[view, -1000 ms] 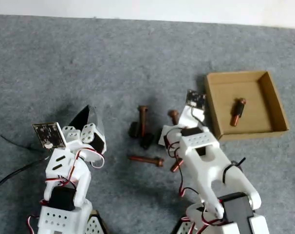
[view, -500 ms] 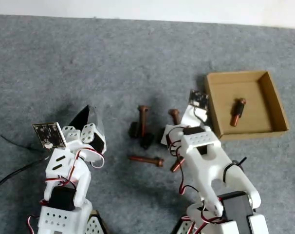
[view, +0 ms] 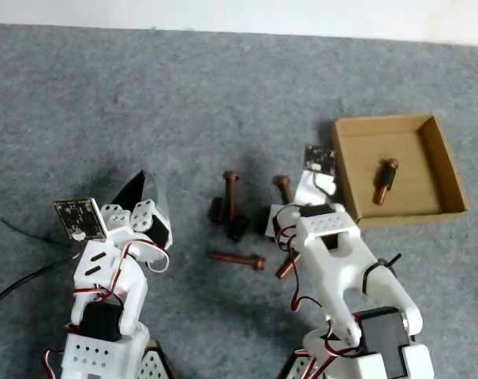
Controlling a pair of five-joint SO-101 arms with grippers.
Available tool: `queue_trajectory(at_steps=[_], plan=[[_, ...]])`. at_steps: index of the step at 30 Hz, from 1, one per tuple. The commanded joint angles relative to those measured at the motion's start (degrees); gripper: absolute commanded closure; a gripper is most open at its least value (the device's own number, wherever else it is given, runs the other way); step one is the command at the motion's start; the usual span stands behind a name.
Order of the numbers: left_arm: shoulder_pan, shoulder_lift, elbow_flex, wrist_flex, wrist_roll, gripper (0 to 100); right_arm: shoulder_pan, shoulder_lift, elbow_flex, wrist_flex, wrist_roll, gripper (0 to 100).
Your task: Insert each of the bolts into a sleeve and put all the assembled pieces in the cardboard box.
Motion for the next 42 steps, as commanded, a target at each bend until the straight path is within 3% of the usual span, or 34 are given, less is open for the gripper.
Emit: queue_trajectory(at_steps=[1,9,21,42], plan=[[0.8,-0.7,1.2,0.2,-0.4,99,0.1,-0.7,-2.1,-0.9,1.5,99.4],[0.8,-0.7,1.2,0.2,-0.4,99,0.1,-9.7,-1.5,-1.1,12.9,99.4],[0.8,-0.7,1.2,0.3,-0.4,99,0.1,-41.5,19.3,-10.4,13.2,99.4],[0.7,-0.7,1.2,0.4,-0.4,99,0.1,-82.9,39.8,-10.8,13.2,99.4]])
